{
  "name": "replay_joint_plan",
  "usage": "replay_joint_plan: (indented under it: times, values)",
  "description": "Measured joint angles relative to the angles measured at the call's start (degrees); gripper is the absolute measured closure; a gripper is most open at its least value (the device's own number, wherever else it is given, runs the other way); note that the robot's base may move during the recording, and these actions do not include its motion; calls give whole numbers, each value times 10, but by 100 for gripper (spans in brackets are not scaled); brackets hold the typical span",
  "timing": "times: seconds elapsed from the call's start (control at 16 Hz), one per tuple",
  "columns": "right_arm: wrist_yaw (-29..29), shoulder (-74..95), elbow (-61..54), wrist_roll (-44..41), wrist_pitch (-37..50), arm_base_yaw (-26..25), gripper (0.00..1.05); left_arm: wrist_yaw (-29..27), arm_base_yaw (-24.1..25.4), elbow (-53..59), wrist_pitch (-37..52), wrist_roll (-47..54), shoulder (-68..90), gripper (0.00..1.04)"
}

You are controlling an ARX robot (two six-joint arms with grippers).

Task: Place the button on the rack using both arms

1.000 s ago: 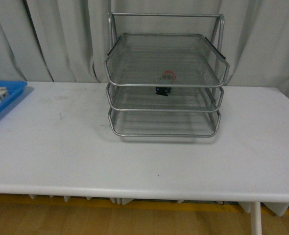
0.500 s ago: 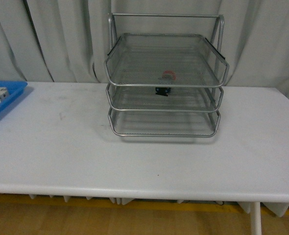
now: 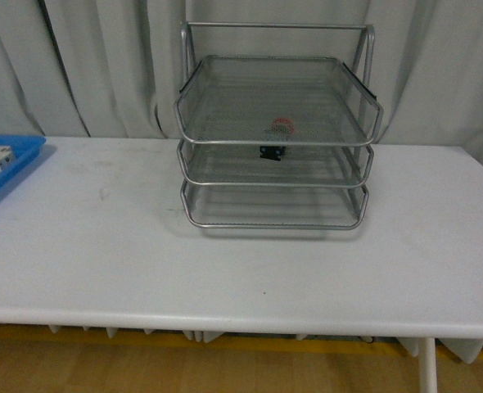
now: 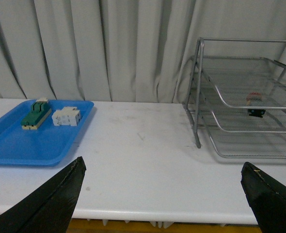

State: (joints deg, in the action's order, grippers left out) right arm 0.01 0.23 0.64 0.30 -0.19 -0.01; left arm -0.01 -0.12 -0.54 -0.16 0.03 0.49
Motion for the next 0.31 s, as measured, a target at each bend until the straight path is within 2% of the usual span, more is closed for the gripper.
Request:
replay_joint_plan:
  times: [0.31]
  values:
    - [0, 0, 0, 0, 0, 0, 6, 0, 0, 0, 0, 0, 0, 7]
